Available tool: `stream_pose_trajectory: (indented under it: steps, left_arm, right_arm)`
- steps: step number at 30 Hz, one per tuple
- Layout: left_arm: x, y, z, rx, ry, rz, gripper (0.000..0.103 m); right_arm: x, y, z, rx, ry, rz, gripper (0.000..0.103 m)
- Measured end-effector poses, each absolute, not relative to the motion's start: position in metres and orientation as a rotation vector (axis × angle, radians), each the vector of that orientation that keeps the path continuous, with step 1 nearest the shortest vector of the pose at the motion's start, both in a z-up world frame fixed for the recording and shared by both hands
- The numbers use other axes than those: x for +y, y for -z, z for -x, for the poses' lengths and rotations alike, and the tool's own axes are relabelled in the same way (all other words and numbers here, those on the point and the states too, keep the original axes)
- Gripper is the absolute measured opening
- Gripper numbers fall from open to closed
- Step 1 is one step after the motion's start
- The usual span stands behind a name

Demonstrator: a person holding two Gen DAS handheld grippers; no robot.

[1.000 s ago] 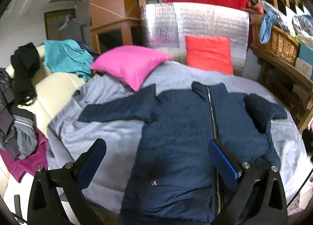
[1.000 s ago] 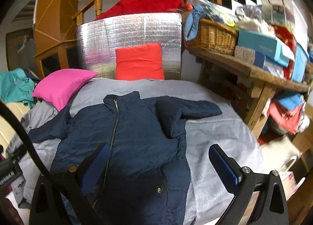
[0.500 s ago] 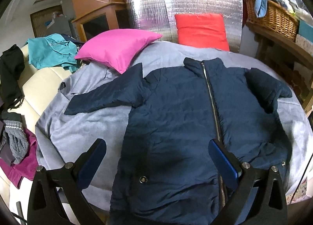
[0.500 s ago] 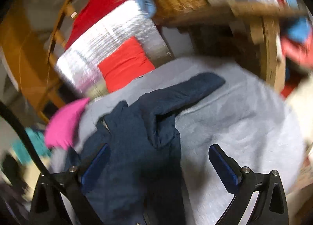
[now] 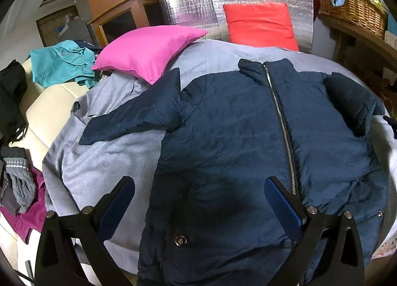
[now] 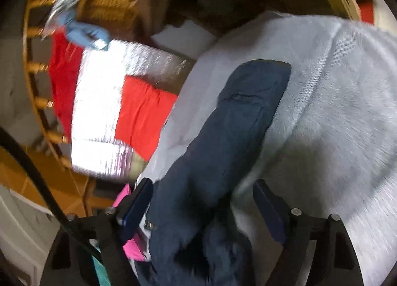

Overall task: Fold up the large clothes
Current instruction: 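Grasp the jacket sleeve nearest the right tool and lift it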

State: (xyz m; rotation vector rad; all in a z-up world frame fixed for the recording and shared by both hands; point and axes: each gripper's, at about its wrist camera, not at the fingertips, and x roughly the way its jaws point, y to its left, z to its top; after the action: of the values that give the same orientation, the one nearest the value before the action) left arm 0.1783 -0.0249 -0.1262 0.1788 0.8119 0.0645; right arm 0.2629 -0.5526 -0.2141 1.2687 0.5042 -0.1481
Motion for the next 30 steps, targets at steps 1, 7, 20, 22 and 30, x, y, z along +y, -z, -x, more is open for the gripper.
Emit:
stream_pose_trajectory:
  steps: [1,7,20,22,30]
  left_arm:
    - [-0.025,0.127,-0.179,0.812,-0.065,-0.183,0.103]
    - [-0.024,0.130,-0.189,0.814,-0.076,-0.195,0.103]
    - [-0.011,0.127,-0.191,0.803,-0.069,-0.149,0.103]
    - [-0.006,0.124,-0.189,0.794,-0.069,-0.136,0.103]
    - [0.019,0.117,-0.179,0.779,-0.068,-0.079,0.103]
  right_arm:
    - [-0.558,0.221,-0.271,0.498,0.150,-1.300,0.082]
    - [-0.575,0.250,-0.303,0.539,0.220,-1.390,0.060]
    - [-0.515,0.182,-0.296,0.466,0.100,-1.061,0.021]
    - [-0.490,0.169,-0.291,0.466,0.054,-0.997,0.021]
    - [-0.365,0.153,-0.285,0.518,-0.147,-0.847,0.021]
